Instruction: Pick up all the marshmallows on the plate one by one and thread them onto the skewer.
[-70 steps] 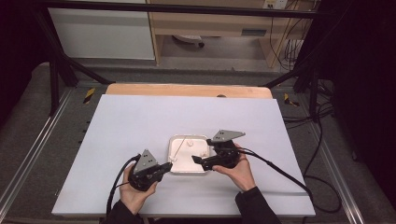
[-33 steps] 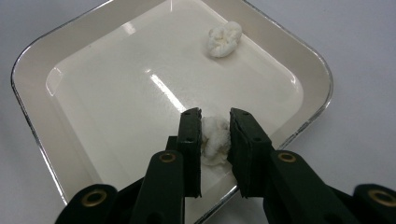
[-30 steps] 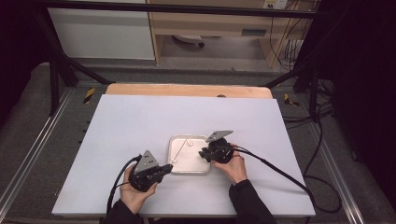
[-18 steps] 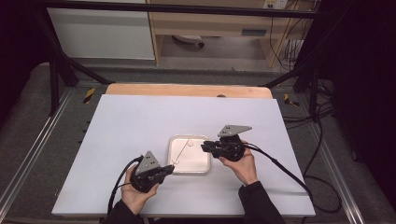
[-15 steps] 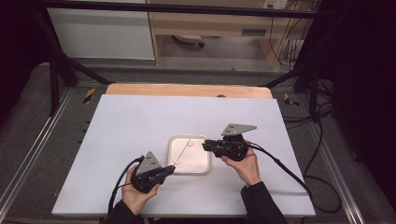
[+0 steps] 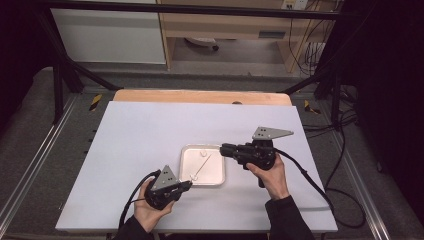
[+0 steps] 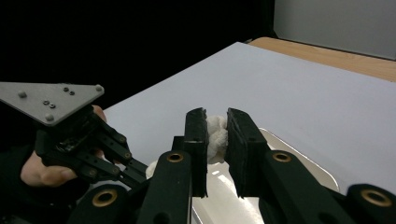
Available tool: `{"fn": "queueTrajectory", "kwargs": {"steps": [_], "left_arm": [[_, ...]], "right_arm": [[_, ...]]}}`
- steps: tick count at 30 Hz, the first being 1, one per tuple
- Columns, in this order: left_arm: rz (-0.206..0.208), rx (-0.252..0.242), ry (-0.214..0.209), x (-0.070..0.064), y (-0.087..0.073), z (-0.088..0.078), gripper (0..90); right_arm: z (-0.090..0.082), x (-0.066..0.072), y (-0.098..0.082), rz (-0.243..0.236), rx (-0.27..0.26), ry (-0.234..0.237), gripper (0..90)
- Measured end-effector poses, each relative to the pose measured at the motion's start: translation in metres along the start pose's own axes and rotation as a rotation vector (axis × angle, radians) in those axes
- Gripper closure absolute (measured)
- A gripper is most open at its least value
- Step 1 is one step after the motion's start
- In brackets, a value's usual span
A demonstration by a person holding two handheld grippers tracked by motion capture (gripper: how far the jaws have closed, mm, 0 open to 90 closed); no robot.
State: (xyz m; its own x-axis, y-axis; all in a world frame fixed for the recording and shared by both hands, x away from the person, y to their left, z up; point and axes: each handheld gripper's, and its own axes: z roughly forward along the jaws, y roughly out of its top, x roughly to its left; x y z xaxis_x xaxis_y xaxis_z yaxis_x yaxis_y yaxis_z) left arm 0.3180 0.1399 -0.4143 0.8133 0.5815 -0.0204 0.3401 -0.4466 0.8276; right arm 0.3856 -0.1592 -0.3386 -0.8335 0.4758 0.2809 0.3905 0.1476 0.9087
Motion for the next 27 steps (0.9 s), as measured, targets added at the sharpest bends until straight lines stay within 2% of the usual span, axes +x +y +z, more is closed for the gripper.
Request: {"fn": "queueTrajectory", "kwargs": {"steps": [5,14,27], "left_arm": [[0.015,0.001,-0.006,-0.002,0.001,0.001,89.0],[0.033,0.000,-0.010,-0.004,0.002,0.001,89.0],[0.035,-0.011,-0.001,-0.005,0.001,0.000,89.1]], "right_arm": [[0.003,0.002,-0.001,0.018,-0.005,0.037,78.3],[0.012,0.002,-0.005,0.045,0.007,0.070,78.3],[0.018,0.002,-0.010,0.058,0.024,0.085,80.2]]}}
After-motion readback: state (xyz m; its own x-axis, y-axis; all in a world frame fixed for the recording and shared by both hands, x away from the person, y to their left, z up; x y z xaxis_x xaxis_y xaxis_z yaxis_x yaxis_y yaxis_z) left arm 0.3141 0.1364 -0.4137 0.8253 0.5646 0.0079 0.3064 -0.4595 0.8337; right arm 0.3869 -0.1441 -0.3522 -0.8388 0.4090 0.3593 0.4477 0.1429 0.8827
